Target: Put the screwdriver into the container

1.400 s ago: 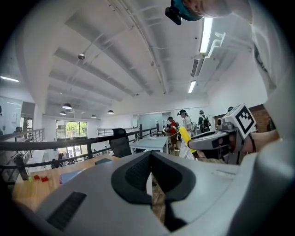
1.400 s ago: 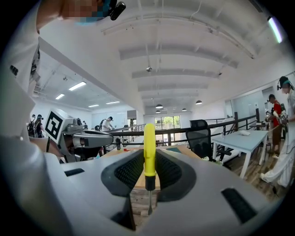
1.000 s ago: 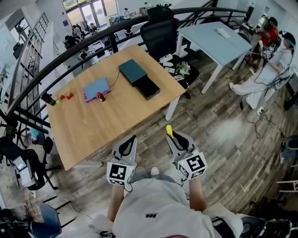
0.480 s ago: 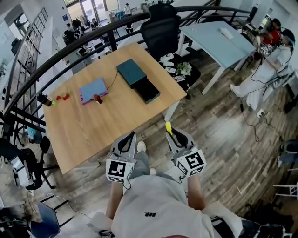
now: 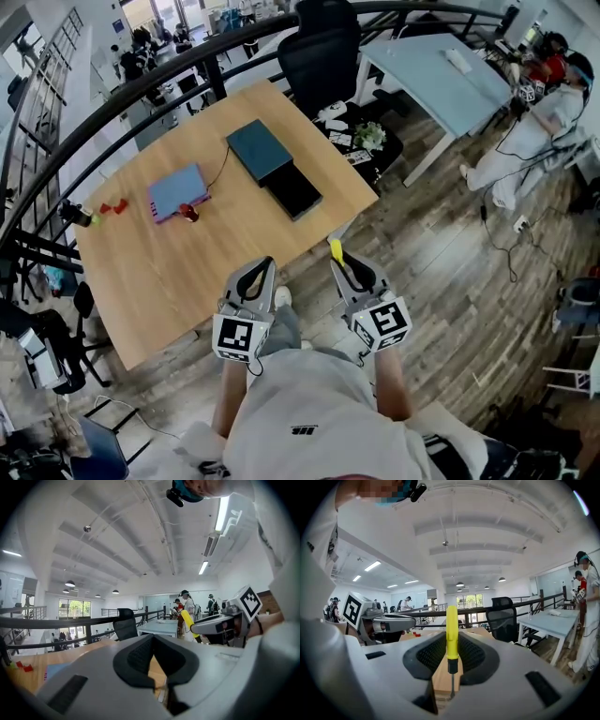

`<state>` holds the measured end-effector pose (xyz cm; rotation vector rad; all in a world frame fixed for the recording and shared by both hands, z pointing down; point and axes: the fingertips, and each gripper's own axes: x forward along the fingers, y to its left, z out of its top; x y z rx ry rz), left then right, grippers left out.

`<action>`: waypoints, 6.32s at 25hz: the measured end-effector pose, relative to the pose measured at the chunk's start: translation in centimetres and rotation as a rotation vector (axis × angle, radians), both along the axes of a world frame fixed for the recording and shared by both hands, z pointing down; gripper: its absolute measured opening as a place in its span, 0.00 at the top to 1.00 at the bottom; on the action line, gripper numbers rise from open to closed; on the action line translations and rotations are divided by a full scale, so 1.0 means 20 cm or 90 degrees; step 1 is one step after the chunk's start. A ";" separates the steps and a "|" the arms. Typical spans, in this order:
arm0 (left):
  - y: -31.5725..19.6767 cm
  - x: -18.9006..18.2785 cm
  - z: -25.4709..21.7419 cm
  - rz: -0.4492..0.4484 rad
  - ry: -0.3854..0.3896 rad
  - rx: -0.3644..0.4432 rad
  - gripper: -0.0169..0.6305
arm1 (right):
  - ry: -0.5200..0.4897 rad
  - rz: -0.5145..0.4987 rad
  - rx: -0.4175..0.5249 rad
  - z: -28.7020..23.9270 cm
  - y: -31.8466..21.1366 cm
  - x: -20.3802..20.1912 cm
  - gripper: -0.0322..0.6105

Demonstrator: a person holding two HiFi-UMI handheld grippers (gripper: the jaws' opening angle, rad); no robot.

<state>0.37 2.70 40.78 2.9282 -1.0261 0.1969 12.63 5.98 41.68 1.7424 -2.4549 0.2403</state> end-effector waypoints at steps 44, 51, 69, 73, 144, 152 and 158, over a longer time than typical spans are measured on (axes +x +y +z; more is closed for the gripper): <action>-1.26 0.10 0.83 0.026 -0.023 -0.244 0.96 | 0.047 -0.019 -0.355 1.04 -1.38 0.06 0.84; -1.34 0.12 0.93 -0.007 -0.039 -0.276 0.96 | 0.060 -0.062 -0.398 1.20 -1.50 0.06 0.84; -1.46 0.21 1.12 -0.033 -0.055 -0.325 0.96 | 0.161 -0.142 -0.509 1.55 -1.69 0.03 0.84; -1.48 0.24 1.14 -0.029 -0.056 -0.327 0.96 | 0.167 -0.148 -0.525 1.60 -1.69 0.03 0.84; -1.30 0.09 0.92 -0.027 -0.055 -0.256 0.96 | 0.182 -0.078 -0.352 1.15 -1.50 0.09 0.86; -1.22 0.07 0.77 0.001 -0.053 -0.214 0.96 | 0.123 -0.019 -0.233 0.78 -1.31 0.14 0.96; -1.14 0.05 0.71 0.015 -0.046 -0.201 0.96 | 0.096 -0.011 -0.185 0.63 -1.18 0.10 0.96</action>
